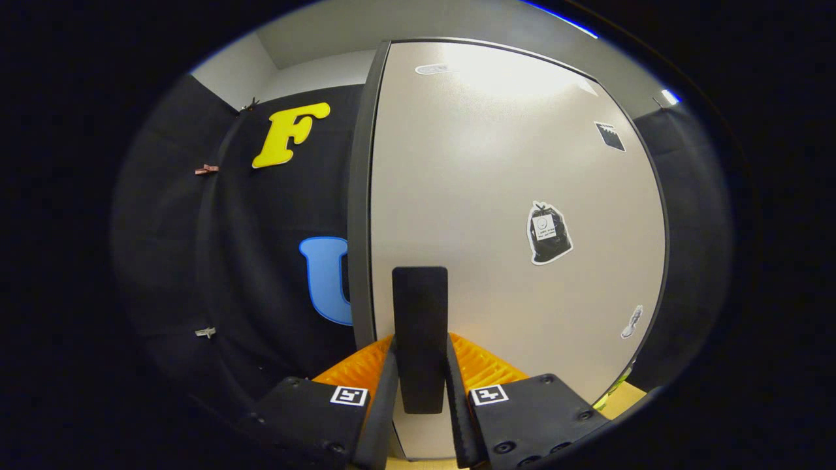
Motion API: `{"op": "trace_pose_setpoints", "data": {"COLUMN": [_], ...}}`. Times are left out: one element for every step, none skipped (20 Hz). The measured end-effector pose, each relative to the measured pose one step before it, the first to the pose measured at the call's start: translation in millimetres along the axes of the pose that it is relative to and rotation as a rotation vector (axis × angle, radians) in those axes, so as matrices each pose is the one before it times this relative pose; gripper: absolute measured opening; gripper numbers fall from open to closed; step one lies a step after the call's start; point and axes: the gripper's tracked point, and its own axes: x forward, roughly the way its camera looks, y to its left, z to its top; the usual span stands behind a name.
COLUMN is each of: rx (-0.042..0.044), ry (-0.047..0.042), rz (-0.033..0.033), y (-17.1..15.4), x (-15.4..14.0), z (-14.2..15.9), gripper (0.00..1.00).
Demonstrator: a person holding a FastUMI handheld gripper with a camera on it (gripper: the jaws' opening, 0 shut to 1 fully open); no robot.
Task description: Open the shoe cabinet door, grab the shoes and put them into the shoe cabinet, then close the shoe cabinet door.
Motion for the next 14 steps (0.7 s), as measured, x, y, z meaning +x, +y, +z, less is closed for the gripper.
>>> {"op": "trace_pose_setpoints", "data": {"rx": [0.00936,-0.0011,0.00305,-0.00524,-0.00271,-0.00201,0.00534,0.00754,0.00544,0.00139,0.00042,0.00635,0.0044,0.00104], "ry": [-0.00137,0.00025,0.00988,0.00711,0.0029,0.0034,0.00025,-0.00054,-0.0028,-0.00366,-0.00207,-0.00393,0.00036,-0.0065], "rz": [0.0002,0.00861,0.01376,0.0153,0.01512,0.01569,0.01339,0.01266,0.0137,0.01285,0.01076,0.01067,0.01209,0.00857], "y": [0.07,1.33,0.44,-1.26,1.24,1.56,1.17,1.15,0.75,0.16,-0.53,-6.73,-2.72,1.38], "x": [5.04,-3.56,0.24,-1.4,-1.97,-4.77,-6.27,-8.02,-9.37,-10.61,-11.58,-17.76,-14.13,-4.03], "z": [2.74,1.1,-1.27,0.15,-0.04,0.75,2.31,1.96,2.73,1.72,1.53,-2.08,0.37,3.72], "gripper": [0.36,0.28,0.29,0.21,0.21,0.21,0.21,0.21,0.21,0.21,0.21,0.21,0.21,0.2]}}
